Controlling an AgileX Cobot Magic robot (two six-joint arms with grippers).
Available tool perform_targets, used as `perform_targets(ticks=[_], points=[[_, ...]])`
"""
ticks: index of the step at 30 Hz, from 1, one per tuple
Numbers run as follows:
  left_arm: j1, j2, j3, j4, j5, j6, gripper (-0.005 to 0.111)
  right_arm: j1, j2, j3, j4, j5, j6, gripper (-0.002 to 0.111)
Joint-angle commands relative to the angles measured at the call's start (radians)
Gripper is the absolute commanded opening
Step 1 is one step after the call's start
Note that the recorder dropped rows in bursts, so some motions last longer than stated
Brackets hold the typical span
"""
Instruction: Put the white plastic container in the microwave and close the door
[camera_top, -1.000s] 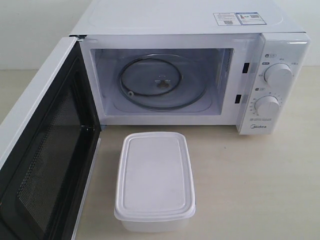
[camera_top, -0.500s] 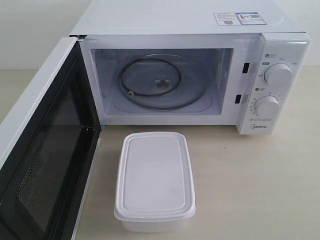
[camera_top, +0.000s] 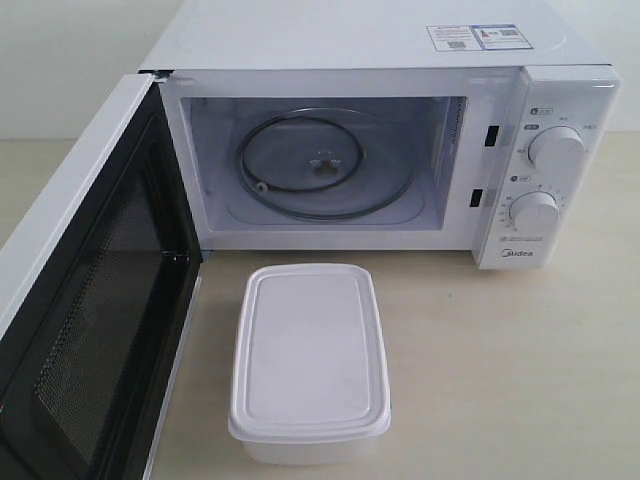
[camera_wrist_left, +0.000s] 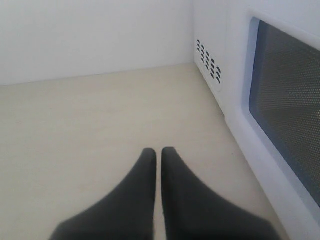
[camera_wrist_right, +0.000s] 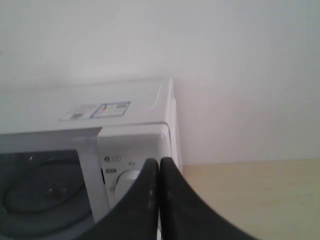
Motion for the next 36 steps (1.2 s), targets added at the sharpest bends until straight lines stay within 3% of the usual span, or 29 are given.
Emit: perform_targets(ticks=[1, 6, 20, 25, 30, 36], points=[[0.005, -0.002, 0.004, 0.001, -0.001, 0.003, 0.004, 0.009, 0.154, -0.008, -0.152, -0.033, 0.131, 0.000], [0.005, -0.002, 0.004, 0.001, -0.001, 0.003, 0.004, 0.056, 0.345, -0.006, -0.373, -0.185, 0.206, 0.000], [0.005, -0.002, 0.004, 0.001, -0.001, 0.003, 0.004, 0.063, 0.855, -0.006, -0.424, -0.518, 0.228, 0.000], [0.005, -0.002, 0.004, 0.001, -0.001, 0.003, 0.004, 0.063, 1.026, -0.006, -0.614, -0.771, 0.348, 0.000], [0.005, -0.002, 0.004, 0.001, -0.001, 0.003, 0.004, 0.061, 1.032, -0.006, -0.989, -0.739, 0.681, 0.000], [0.005, -0.002, 0.004, 0.001, -0.001, 0.003, 0.004, 0.061, 1.032, -0.013, -1.088, -0.700, 0.745, 0.000]])
